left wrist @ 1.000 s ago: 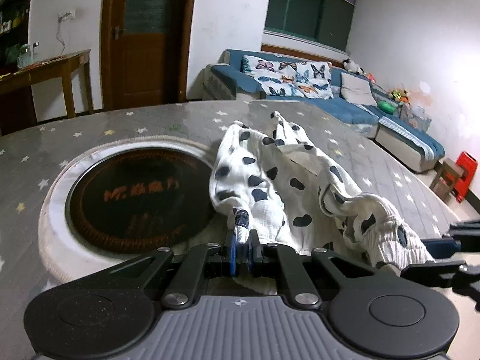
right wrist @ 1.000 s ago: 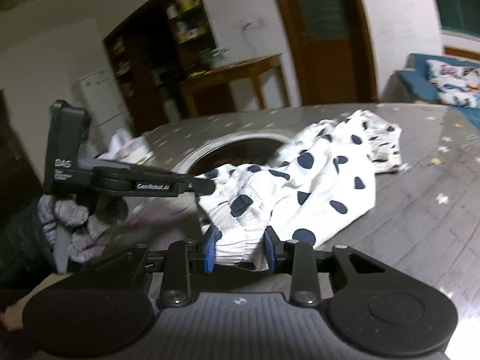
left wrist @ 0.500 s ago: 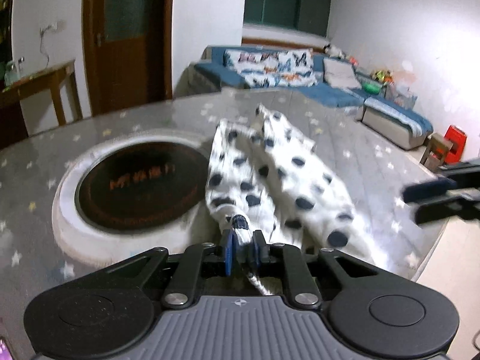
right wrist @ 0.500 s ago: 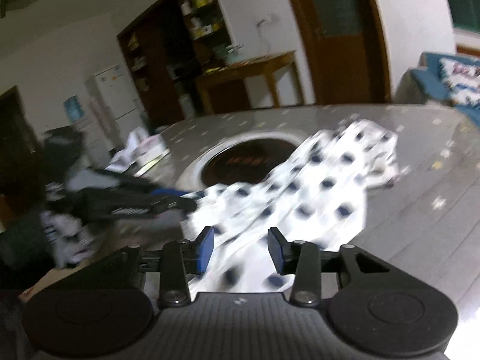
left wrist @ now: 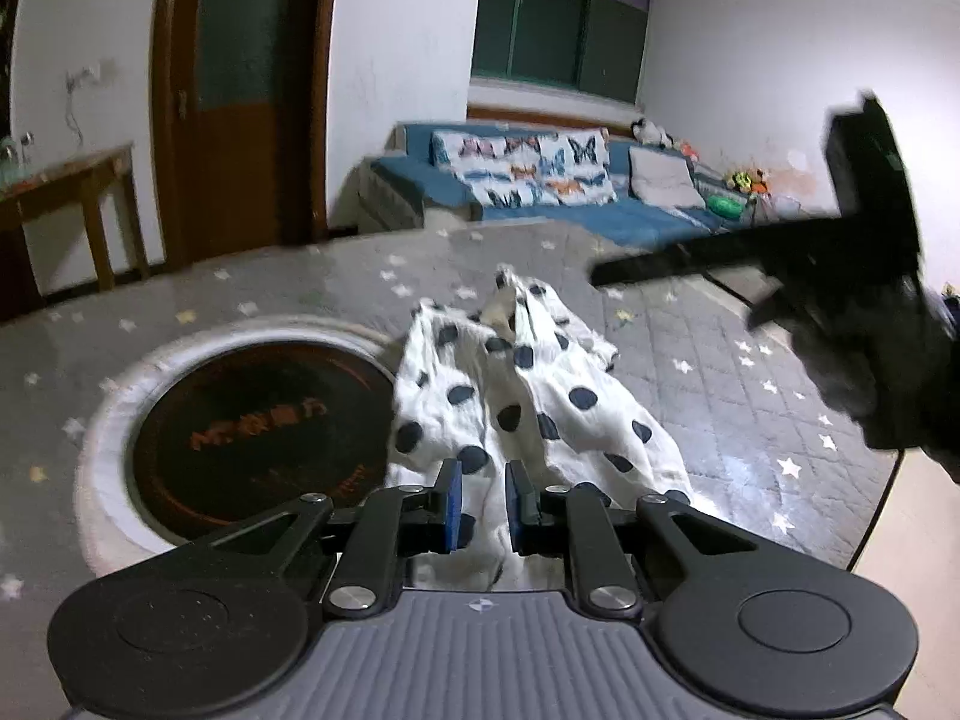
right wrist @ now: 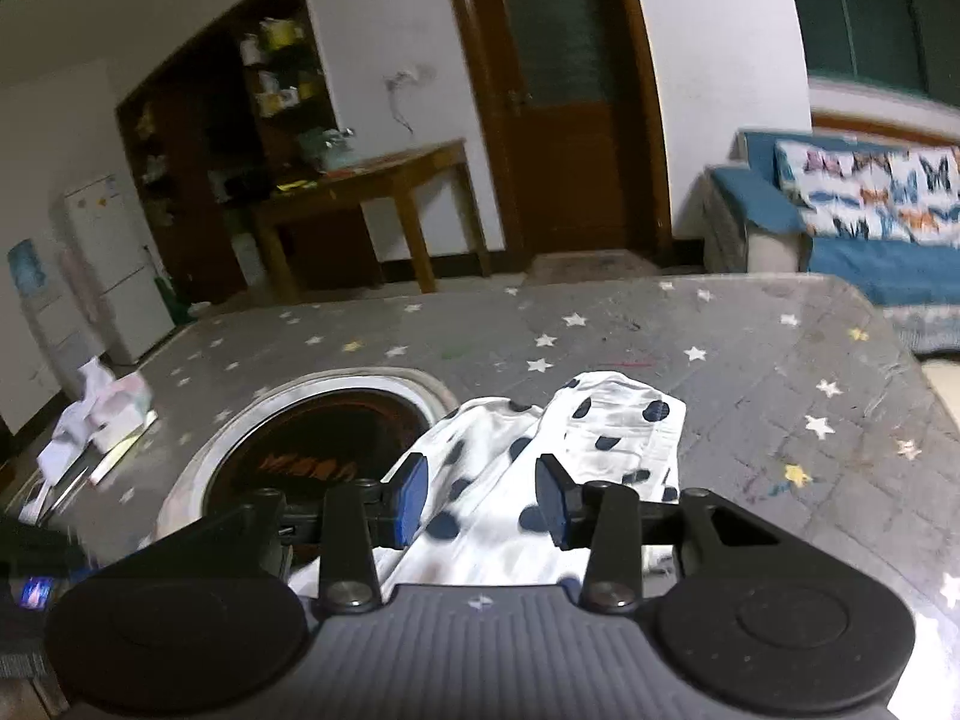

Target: Fold clothes

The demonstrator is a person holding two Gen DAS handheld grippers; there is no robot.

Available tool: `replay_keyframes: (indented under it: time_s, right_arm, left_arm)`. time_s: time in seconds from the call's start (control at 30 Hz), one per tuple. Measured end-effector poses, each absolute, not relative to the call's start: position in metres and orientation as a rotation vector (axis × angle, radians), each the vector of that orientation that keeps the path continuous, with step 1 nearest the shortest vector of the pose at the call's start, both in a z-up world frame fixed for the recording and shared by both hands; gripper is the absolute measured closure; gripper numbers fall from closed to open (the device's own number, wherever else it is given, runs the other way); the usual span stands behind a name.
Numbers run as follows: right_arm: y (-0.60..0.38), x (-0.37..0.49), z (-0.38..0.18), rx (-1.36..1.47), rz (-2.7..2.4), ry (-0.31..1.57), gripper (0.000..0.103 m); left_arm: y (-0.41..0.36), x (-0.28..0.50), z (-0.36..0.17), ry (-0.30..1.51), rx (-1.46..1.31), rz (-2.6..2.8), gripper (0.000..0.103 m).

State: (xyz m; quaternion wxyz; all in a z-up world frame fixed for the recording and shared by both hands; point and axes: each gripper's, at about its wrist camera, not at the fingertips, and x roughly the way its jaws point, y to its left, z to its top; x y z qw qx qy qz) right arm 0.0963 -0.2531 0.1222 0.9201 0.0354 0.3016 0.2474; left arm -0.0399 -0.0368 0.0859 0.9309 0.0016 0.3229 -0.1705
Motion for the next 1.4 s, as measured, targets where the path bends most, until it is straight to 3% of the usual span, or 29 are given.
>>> replay_keyframes:
  time_s: [0.43, 0.47, 0.57, 0.7, 1.13, 1.4]
  right_arm:
    - [-0.230, 0.191, 0.072, 0.074, 0.416, 0.732, 0.064]
    - [-0.230, 0.195, 0.068, 0.078, 0.411, 0.738, 0.067]
    - [-0.230, 0.202, 0.057, 0.086, 0.386, 0.765, 0.087]
    - [-0.243, 0.195, 0.055, 0.084, 0.342, 0.741, 0.097]
    - [-0.339, 0.102, 0.129, -0.009, 0.123, 0.532, 0.098]
    - [-0.385, 0.072, 0.128, -0.026, -0.076, 0.534, 0.097]
  left_arm:
    - [-0.059, 0.017, 0.033, 0.794, 0.001, -0.393, 0.086]
    - [-0.060, 0.018, 0.031, 0.801, 0.001, -0.394, 0.086]
    - [-0.060, 0.021, 0.026, 0.818, -0.001, -0.395, 0.086]
    - [-0.058, 0.022, 0.024, 0.821, -0.007, -0.395, 0.086]
    - [-0.056, 0.024, 0.019, 0.810, 0.004, -0.388, 0.086]
    - [-0.056, 0.017, 0.019, 0.804, 0.028, -0.368, 0.086]
